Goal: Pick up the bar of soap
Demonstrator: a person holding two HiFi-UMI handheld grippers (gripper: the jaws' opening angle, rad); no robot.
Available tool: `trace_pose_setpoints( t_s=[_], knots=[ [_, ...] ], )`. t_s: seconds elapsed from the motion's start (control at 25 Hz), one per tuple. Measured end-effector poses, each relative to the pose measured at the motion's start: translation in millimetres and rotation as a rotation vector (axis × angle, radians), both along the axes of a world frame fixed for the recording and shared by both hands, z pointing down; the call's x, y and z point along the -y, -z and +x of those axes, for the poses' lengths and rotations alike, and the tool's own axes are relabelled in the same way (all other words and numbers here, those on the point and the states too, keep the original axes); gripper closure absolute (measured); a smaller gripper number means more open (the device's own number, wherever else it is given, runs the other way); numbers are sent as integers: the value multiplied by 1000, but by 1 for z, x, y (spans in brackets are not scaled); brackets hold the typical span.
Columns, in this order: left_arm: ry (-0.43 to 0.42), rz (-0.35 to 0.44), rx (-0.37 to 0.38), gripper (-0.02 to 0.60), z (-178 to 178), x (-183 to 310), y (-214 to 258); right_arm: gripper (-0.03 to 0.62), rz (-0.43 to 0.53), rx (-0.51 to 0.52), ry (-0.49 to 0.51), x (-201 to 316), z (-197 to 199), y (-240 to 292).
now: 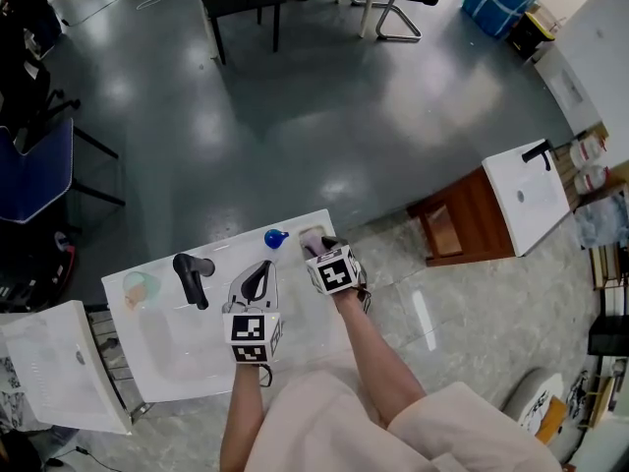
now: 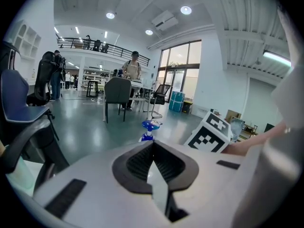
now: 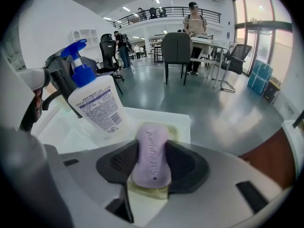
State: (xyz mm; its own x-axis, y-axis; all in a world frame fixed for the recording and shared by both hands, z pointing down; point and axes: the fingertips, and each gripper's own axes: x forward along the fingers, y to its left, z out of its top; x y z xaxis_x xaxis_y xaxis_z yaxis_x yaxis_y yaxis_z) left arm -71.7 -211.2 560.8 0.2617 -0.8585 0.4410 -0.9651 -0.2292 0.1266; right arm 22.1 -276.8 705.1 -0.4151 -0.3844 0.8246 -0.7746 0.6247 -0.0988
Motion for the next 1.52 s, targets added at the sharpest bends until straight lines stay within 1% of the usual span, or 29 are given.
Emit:
trace_pose_setpoints(
  t_s=[0.28, 0.64, 1.16, 1.52],
  knots=[
    [-18, 4, 17, 575, 4, -3, 2, 404, 87, 64, -44, 0, 6, 8],
    [-34, 14, 39, 575, 8, -6, 4, 405, 152, 150, -79, 3, 8, 31],
    [-35, 43, 32, 575, 8, -11, 13, 405, 265, 306, -114, 8, 2, 102],
    [-47, 43, 9, 575, 9, -21, 13, 405, 318, 413, -143, -8, 2, 140]
  ],
)
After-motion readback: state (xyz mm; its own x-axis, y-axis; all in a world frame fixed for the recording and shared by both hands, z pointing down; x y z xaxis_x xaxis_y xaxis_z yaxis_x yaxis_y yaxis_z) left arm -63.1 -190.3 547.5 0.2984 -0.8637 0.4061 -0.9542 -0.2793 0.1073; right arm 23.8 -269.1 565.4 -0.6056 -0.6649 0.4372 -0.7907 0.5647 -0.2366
